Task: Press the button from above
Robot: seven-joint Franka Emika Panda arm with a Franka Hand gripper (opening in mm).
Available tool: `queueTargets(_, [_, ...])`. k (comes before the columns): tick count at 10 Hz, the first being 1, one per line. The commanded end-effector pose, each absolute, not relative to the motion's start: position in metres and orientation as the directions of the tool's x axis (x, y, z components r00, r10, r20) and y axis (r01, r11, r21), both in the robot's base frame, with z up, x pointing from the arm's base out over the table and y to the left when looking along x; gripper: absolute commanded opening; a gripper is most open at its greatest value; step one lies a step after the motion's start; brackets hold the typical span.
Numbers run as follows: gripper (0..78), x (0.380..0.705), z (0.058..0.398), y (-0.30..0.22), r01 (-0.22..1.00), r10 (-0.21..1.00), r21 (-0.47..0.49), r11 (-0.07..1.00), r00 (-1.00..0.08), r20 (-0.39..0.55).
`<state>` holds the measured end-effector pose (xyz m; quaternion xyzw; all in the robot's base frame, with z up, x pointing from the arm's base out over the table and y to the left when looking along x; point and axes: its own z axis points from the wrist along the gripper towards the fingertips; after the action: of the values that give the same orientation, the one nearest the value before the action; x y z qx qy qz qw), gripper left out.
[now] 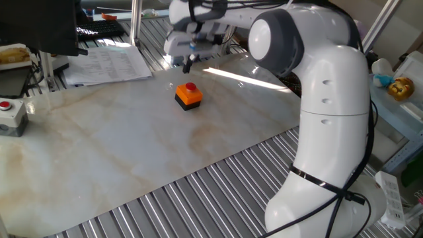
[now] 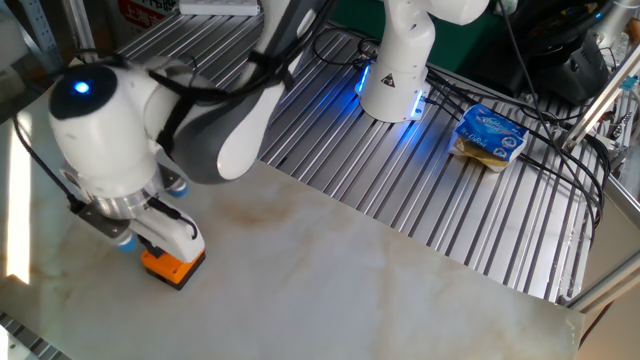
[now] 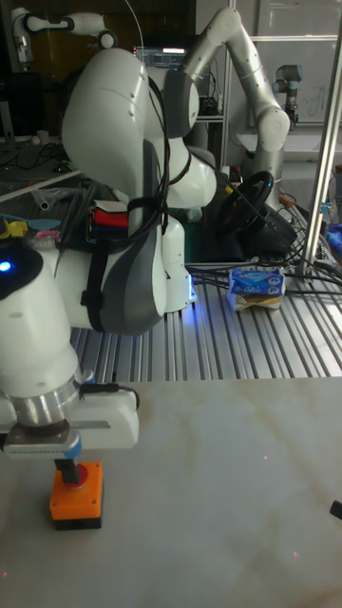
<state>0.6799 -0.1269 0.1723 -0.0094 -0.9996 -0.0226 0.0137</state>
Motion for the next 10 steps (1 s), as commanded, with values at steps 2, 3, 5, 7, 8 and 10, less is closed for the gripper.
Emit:
queueTargets(2, [0.0, 0.664, 0.187, -0.132, -0.009, -0.009, 0.044, 0.999, -1.000, -0.005])
queueTargets(3, [0.0, 0.654, 0.176, -0.129, -0.005, -0.004, 0.044, 0.999, -1.000, -0.024])
queueTargets(5, [0.0, 0.639, 0.167, -0.121, 0.017, 0.019, 0.043, 0.999, -0.999, -0.035])
queueTargets(7, [0.0, 0.635, 0.167, -0.120, 0.017, 0.018, 0.042, 0.999, -0.999, -0.033])
queueTargets(8, [0.0, 0.635, 0.168, -0.120, 0.005, 0.005, 0.009, 1.000, -1.000, -0.005])
queueTargets(10, [0.0, 0.635, 0.168, -0.120, -0.005, -0.004, -0.018, 1.000, -1.000, 0.027])
